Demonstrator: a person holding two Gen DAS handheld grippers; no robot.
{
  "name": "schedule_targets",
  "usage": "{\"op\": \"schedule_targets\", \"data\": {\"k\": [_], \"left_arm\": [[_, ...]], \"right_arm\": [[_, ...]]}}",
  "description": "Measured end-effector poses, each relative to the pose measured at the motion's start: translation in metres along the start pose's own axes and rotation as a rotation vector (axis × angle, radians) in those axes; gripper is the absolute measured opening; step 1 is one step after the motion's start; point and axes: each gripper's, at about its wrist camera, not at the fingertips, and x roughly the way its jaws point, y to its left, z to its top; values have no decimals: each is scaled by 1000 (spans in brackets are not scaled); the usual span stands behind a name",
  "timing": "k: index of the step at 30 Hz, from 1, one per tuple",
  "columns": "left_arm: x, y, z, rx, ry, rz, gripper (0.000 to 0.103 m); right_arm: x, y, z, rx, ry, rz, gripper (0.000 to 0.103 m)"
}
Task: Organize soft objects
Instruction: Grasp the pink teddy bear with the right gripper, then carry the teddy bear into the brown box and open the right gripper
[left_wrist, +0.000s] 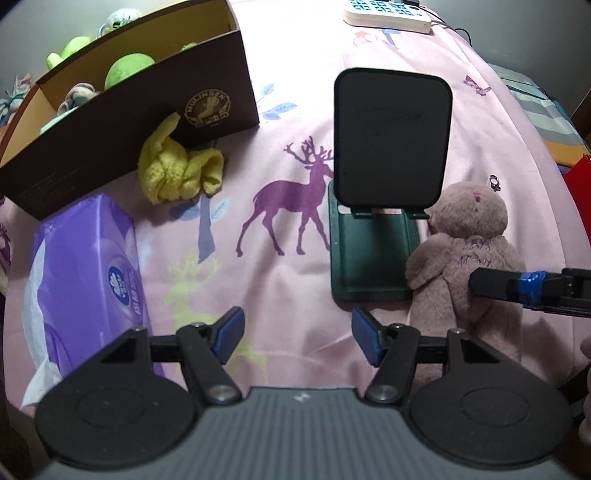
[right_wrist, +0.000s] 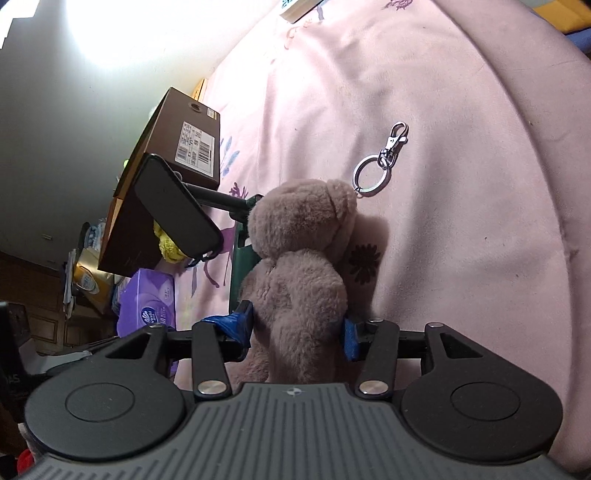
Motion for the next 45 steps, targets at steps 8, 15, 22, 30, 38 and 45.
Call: {"op": "schedule_targets", "data": {"k": [8,15,22,30,38,45], "left_arm": [[1,10,-5,-27,6,12,63],[0,7,-1,-2,-7,-6,63],[-3,6,3,27,-30,-29,63],[-13,19,4,45,-80,-57,63],[-24,46,2,49,-130,-83,63],[-36,73,-6,77,-180,-95,63]], "right_arm": [[3,-1,2,10,-6,24,28],[-14,2,1,3,-69,31,22],[-38,8,5,14,-149,34,21],[-71,41,27,-39,-269,70,20],[-85,111,70,-201,-321,126,20],[-59,185,108,-325,-284,204,20]]}}
